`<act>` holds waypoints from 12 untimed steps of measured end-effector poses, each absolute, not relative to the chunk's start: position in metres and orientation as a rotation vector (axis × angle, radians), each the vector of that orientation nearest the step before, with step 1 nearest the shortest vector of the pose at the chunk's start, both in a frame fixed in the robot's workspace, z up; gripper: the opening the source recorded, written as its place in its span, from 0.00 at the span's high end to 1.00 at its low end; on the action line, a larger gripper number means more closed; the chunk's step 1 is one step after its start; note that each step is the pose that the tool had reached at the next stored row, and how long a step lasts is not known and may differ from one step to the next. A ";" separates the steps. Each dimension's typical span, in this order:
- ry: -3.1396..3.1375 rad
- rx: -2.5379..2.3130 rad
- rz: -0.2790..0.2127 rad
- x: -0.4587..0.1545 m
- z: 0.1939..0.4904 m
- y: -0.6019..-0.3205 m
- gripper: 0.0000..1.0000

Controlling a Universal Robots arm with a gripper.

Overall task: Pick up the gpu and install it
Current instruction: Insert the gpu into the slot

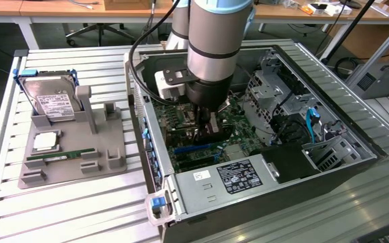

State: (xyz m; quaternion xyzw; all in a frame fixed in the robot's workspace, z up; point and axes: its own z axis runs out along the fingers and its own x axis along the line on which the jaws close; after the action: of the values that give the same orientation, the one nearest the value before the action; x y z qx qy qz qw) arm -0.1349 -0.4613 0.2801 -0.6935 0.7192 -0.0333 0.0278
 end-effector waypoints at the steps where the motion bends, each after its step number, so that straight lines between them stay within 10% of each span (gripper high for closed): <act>1: 2.220 -2.141 -0.103 -0.135 0.280 -0.461 0.73; 12: 2.229 -2.135 -0.106 -0.146 0.269 -0.456 0.73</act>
State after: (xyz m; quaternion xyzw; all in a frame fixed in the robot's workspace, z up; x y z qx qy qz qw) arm -0.1465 -0.4564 0.2693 -0.6910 0.7215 -0.0343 0.0268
